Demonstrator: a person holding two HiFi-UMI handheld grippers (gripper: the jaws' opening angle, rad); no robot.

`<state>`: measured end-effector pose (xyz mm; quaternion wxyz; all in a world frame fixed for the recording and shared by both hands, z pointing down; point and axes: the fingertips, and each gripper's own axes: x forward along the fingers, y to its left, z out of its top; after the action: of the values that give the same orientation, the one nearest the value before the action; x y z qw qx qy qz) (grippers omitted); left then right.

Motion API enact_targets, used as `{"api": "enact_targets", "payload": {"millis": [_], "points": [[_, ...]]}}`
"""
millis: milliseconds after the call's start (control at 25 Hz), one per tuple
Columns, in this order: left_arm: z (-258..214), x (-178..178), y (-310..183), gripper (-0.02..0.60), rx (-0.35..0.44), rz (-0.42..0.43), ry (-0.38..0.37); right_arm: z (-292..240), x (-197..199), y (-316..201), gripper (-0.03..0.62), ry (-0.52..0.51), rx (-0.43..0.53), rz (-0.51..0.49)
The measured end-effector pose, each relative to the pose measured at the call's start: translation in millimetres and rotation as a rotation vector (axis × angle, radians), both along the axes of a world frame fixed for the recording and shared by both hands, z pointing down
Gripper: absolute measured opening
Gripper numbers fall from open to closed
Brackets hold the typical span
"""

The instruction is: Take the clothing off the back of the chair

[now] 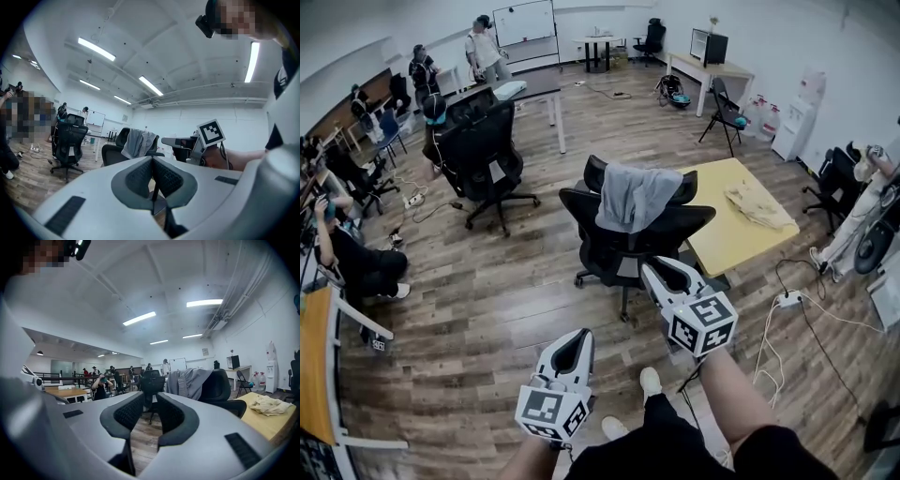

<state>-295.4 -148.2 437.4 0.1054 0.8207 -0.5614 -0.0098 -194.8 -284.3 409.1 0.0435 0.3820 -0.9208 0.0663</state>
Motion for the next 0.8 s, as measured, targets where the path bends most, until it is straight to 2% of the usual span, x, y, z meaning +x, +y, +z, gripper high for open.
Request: {"api": "enact_targets", "payload": {"millis": [160,280,480,800], "points": [[3,-5,-15,0.015,-0.007,0.003,0.001,3,1,-25,0.21,0.003,0.001,0.04],[4,-4,-26,0.015,-0.009,0.006,-0.009,6,6,-47,0.279,0.003,0.001,0.08],[-1,-3,-48,0.015,-0.003,-0.007,-0.02,5,13,-87,0.336,-0.002,-0.008,0.135],[-7,2,-90,0.015,-0.001,-0.024,-0.026,9,15,-149,0.367,-0.019,-0.049,0.174]]}}
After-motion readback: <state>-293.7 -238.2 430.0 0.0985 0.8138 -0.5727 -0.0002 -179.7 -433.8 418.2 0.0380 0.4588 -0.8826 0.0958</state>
